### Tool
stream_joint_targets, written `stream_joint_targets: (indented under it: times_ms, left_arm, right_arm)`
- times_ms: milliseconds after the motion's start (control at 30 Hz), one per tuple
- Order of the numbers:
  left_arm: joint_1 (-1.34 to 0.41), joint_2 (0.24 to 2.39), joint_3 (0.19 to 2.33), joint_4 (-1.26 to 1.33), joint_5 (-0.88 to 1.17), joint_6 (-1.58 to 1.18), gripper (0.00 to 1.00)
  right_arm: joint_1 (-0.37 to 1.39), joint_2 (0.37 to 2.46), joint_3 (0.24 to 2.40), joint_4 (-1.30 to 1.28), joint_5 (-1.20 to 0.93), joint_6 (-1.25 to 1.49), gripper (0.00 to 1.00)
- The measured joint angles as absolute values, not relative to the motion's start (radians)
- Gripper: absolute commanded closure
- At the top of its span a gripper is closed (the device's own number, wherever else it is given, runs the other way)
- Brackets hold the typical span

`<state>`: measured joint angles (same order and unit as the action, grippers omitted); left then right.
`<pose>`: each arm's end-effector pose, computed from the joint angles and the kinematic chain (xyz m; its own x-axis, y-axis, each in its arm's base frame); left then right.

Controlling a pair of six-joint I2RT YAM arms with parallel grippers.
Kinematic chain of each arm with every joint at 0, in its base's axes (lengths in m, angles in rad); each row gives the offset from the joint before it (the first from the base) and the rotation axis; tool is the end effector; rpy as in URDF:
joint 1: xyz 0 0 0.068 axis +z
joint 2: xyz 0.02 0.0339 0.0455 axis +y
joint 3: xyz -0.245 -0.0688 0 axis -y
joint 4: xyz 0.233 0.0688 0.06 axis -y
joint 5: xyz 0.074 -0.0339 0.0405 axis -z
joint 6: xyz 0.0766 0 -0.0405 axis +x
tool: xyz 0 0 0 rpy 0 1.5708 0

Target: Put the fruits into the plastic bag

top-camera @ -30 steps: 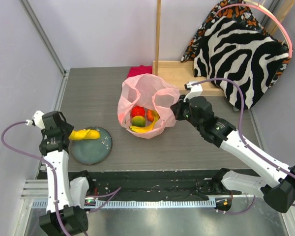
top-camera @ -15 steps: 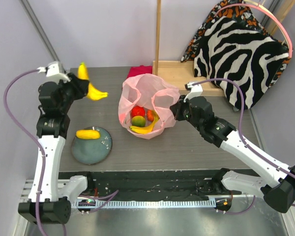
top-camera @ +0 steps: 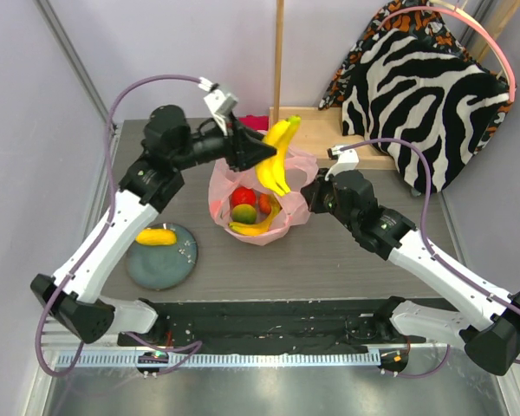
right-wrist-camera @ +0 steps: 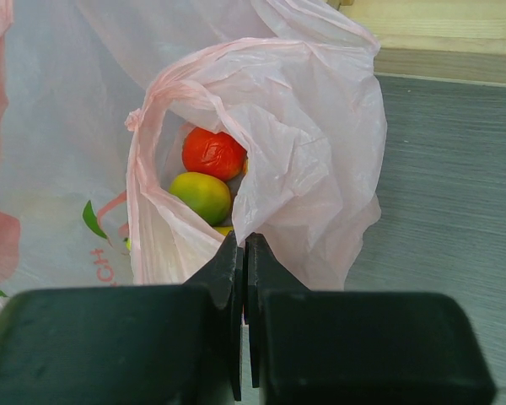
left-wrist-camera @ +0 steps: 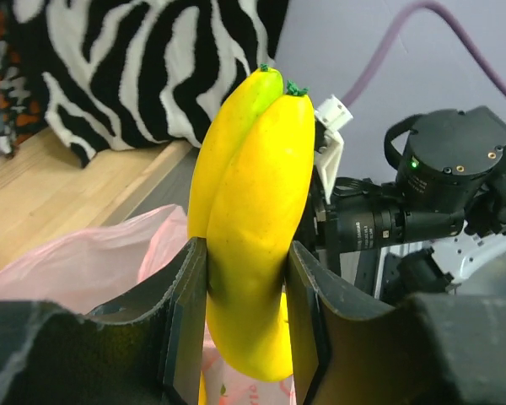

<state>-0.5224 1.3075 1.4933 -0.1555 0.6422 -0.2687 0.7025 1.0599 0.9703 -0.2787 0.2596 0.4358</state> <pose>0.2453 -0.1941 0.4562 -0.2185 -0.1195 -0.9685 0.8924 0.3771 -0.2479 0.2232 0.1632 0.3128 -0.4356 0.1658 -0.8848 -0.2844 0.9072 0.3100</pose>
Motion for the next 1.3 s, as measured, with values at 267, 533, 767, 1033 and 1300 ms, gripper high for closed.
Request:
stream_joint_targets:
  times_ms: [267, 533, 767, 1033, 1300]
  left_arm:
    - [-0.627, 1.468, 1.604, -0.404, 0.429, -0.025, 1.00]
    - [-0.626, 1.478, 1.562, -0.527, 0.194, 0.096, 1.00]
    - [-0.626, 1.489, 1.530, -0.568, 0.023, 0.133, 1.00]
    - [-0.702, 1.584, 1.491, -0.604, -0.002, 0.129, 1.00]
    - [-0.711, 1.678, 1.425, -0.580, 0.075, -0.007, 1.00]
  right_arm:
    - [0.702, 1.053, 0.970, -0.295, 0.265, 0.449, 0.99]
    - [0.702, 1.044, 0.970, -0.306, 0.271, 0.451, 0.99]
    - [0.702, 1.045, 0.970, -0.308, 0.272, 0.451, 0.99]
    - [0.702, 1.056, 0.970, -0.310, 0.274, 0.452, 0.99]
    - [0.702, 1.056, 0.970, -0.315, 0.275, 0.452, 0.99]
